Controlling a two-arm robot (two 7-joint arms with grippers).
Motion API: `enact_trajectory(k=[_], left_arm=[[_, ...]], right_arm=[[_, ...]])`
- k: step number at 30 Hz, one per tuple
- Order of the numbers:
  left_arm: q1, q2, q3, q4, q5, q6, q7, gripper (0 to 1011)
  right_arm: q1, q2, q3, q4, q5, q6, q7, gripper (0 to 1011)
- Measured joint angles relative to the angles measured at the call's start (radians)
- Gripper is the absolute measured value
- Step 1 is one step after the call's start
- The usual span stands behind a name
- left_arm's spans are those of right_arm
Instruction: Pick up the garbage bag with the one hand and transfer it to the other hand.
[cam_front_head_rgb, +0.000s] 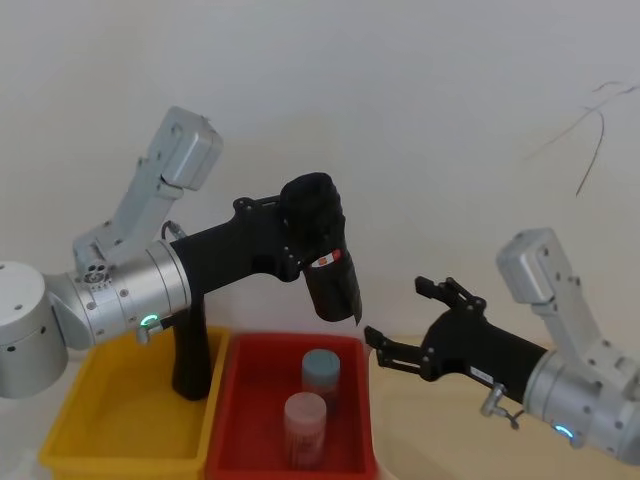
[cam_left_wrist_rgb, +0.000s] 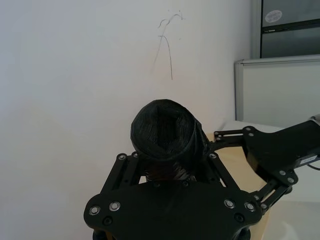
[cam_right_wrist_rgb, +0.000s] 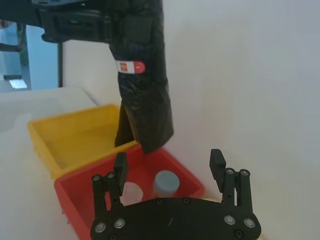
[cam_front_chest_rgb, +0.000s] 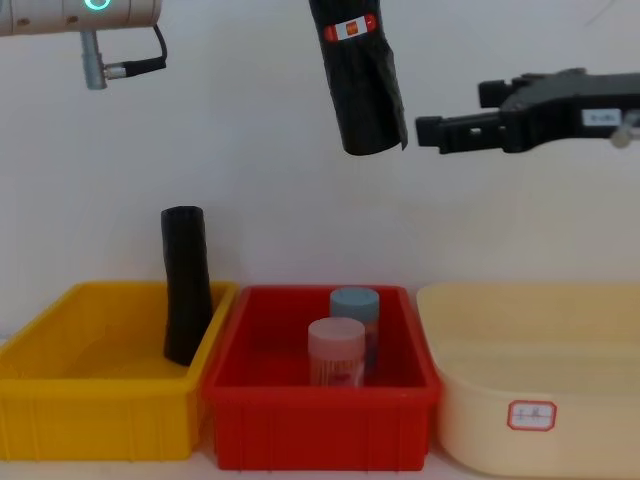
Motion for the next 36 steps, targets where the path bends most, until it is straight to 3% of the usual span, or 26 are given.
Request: enact_trajectory(k=[15,27,36], left_arm=[[0.000,0.000,0.000,0.000,0.000,0.000,0.000,381],[0.000,0.000,0.000,0.000,0.000,0.000,0.000,381],[0.000,0.000,0.000,0.000,0.000,0.000,0.000,381]], right_arm=[[0.093,-0.045,-0.074,0.044,-0.020,0.000,0.019,1000],[0.123,-0.073,-0.089,0.074,-0.014,-0.005,0.006,1000],[0.158,-0.109,-0.100,0.136,0.002,-0.021,0.001,1000]])
